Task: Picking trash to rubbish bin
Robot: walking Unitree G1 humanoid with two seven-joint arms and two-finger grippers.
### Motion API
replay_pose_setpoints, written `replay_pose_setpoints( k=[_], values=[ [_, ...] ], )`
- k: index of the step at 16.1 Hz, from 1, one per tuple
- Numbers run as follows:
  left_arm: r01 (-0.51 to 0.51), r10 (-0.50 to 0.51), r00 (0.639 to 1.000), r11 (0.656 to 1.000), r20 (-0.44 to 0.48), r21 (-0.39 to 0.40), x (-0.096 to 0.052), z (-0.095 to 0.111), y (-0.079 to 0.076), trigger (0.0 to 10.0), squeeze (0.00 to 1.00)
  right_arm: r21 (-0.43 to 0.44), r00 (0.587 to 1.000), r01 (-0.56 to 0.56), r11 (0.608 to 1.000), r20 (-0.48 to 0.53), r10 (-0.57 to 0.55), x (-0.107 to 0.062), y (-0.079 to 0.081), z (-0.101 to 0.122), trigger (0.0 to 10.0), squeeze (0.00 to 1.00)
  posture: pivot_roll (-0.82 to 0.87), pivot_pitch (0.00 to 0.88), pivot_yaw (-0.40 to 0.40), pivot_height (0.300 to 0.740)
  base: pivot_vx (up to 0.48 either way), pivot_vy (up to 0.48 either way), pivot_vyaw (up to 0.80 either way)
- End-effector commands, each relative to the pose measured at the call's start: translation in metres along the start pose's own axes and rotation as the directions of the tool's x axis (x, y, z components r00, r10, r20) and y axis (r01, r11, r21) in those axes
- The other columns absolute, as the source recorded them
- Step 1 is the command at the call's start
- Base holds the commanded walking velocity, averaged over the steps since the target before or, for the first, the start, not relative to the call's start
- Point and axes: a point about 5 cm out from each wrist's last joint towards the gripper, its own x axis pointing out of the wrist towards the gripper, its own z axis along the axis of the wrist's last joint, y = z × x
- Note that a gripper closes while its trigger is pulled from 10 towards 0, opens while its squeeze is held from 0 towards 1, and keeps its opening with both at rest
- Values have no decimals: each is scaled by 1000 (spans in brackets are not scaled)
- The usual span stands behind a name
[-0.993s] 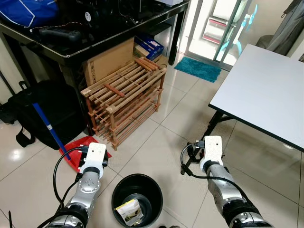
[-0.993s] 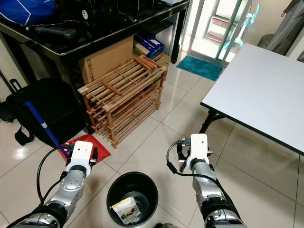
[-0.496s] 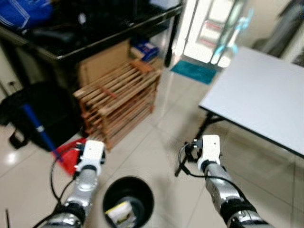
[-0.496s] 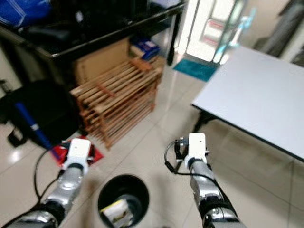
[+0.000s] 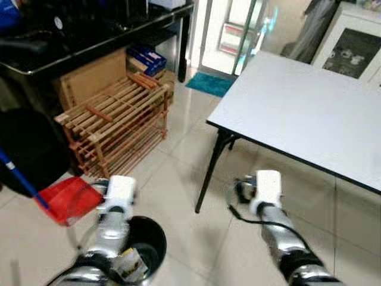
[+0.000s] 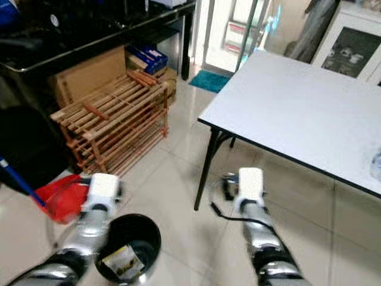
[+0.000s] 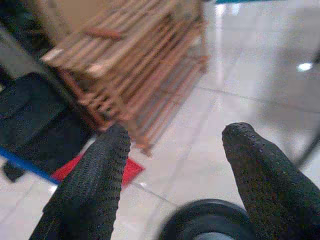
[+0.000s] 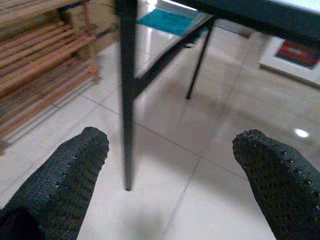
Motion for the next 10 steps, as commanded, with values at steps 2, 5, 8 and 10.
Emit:
replay_pose_setpoints(
  k=[2, 5, 8, 10],
  values=[
    [-4, 4, 1000, 1000, 13, 13, 1, 1, 3, 10000, 0, 15, 1000, -15, 1000, -7, 15, 1, 3, 0, 10000, 0, 3, 31, -86, 740, 0, 0, -800],
    [3, -3, 1000, 1000, 16, 14, 0, 2, 1, 10000, 0, 10, 1000, -11, 1000, -3, 11, 1, 3, 0, 10000, 0, 4, 30, -85, 740, 0, 0, -533],
    [5, -5, 1000, 1000, 18, 17, 1, 2, 1, 10000, 0, 7, 1000, -7, 1000, 0, 7, 1, 3, 0, 10000, 0, 4, 32, -86, 740, 0, 0, 0],
    [4, -4, 1000, 1000, 17, 24, 0, 2, 1, 10000, 0, 7, 1000, -10, 1000, 0, 10, 0, 3, 0, 10000, 0, 4, 33, -86, 740, 0, -122, 0]
  ],
)
